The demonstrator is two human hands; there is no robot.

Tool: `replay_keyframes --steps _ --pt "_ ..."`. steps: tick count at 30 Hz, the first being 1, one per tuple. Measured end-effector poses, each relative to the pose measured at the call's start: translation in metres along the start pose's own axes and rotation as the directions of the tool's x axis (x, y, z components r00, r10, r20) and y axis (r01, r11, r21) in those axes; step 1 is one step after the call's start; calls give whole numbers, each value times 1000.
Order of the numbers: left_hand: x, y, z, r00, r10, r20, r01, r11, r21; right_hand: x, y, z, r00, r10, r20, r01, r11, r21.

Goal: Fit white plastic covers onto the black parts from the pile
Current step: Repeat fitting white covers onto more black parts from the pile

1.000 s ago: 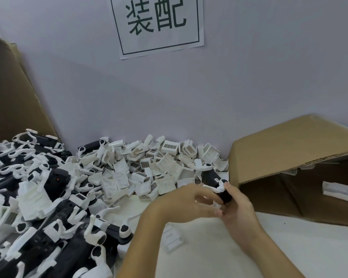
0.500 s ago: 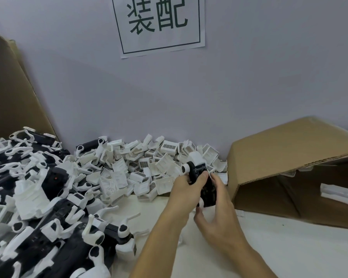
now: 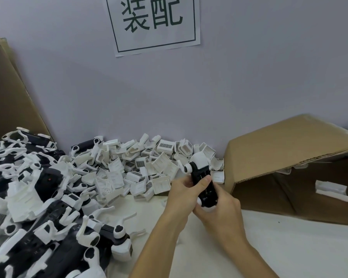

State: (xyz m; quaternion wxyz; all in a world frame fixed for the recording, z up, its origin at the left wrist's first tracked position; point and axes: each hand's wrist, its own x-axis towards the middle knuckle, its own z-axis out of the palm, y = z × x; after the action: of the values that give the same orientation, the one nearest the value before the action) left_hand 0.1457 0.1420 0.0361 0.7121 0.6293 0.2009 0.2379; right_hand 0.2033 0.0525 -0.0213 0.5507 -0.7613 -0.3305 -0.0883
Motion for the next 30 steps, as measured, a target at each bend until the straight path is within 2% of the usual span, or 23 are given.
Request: replay_keyframes --steps 5,10,12,14,17,20,22,30 --pt "0 0 -1 1000 27 -12 -26 998 53 -1 0 0 1000 -4 -5 4 1000 8" --pt "3 0 -6 996 76 -48 -71 993 95 -4 -1 0 987 -9 158 -16 987 162" --pt "4 0 -10 992 107 -60 -97 985 145 -3 0 -1 987 12 162 -50 971 235" --pt "6 -2 -15 977 207 -60 -173 920 351 0 0 -4 991 107 83 -129 936 326" --pt "6 -5 -21 953 289 93 -287 758 586 5 -4 -8 976 204 74 -212 821 530" --pt "3 -7 -19 933 245 264 -359 585 727 9 -7 -9 959 279 46 -262 816 516" --pt "2 -8 -17 925 238 297 -380 509 773 11 -4 -7 954 299 -24 -253 846 469" --pt "2 -9 -18 915 233 331 -404 512 758 14 -1 -7 950 301 -85 -231 858 459"
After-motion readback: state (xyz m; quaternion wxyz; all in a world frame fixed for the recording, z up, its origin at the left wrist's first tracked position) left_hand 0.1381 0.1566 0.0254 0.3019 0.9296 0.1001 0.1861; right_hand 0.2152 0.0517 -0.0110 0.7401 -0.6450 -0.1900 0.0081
